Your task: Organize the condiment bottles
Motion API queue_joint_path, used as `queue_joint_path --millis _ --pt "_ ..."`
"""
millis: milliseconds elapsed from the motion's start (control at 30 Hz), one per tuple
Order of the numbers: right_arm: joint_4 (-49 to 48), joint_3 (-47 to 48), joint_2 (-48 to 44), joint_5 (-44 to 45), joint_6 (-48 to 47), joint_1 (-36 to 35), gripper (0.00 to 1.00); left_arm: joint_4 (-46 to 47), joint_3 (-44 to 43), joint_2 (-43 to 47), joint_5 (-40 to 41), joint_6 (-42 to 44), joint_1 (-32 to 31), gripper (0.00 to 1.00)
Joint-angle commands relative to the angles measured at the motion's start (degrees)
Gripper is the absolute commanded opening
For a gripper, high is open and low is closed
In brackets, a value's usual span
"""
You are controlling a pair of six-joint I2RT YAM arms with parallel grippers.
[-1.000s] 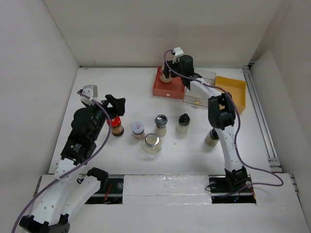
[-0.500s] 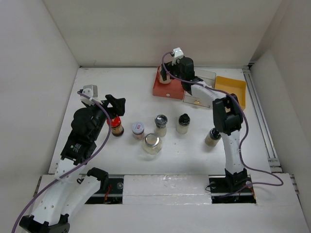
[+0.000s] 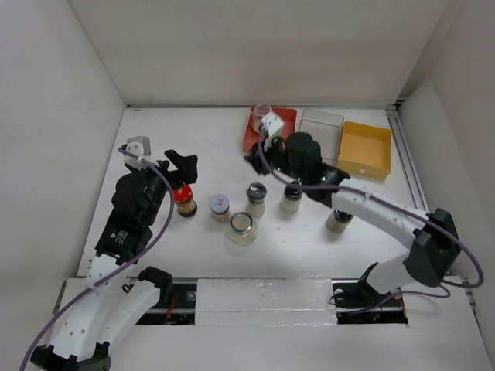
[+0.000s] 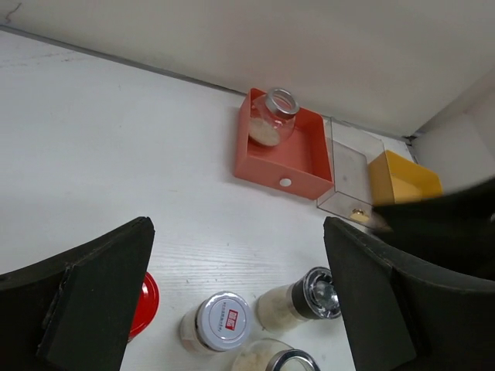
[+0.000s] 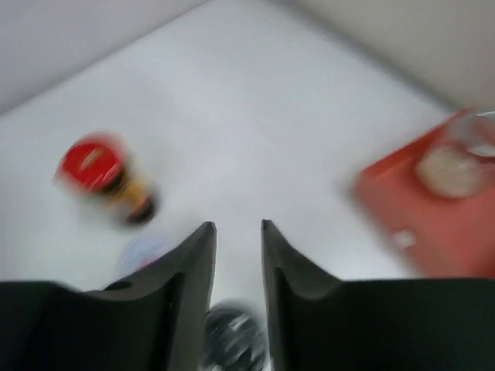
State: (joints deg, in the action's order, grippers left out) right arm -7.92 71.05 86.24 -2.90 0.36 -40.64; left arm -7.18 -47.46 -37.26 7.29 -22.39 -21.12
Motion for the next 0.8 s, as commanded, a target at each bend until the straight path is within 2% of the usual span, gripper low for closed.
queue_joint_path --millis 0,67,100,200,400,567,767 --pt "12.55 -7.66 -7.88 -0.97 -0.62 -7.50 0.39 1.38 -0.70 2.09 1.50 -1.25 0.29 0.88" --pt "15.38 -11.00 -11.51 -0.97 0.77 -12.41 0.69 1.38 -0.70 2.62 1.50 -1.25 0.29 0.89" --pt "16.61 -13.28 -13.79 -1.49 1.48 -13.66 0.87 1.38 -0.70 2.63 0.72 -1.25 0.29 0.89" --pt "20.75 -14.71 -14.43 -1.50 3.51 -17.88 0.99 1.38 -0.70 2.63 -0.43 -1.25 0.29 0.91" --pt "22.60 -14.71 -11.01 2.37 4.74 -21.93 0.99 1.38 -0.70 3.15 -0.96 -1.25 0.29 0.92" --pt "19.88 -13.13 -4.87 2.37 5.26 -21.94 0.99 1.90 -0.70 3.15 -2.02 -1.25 0.29 0.93" --pt "17.15 -11.55 -1.86 4.57 4.65 -21.94 0.99 1.91 -0.17 3.15 -2.54 -1.25 0.29 0.93"
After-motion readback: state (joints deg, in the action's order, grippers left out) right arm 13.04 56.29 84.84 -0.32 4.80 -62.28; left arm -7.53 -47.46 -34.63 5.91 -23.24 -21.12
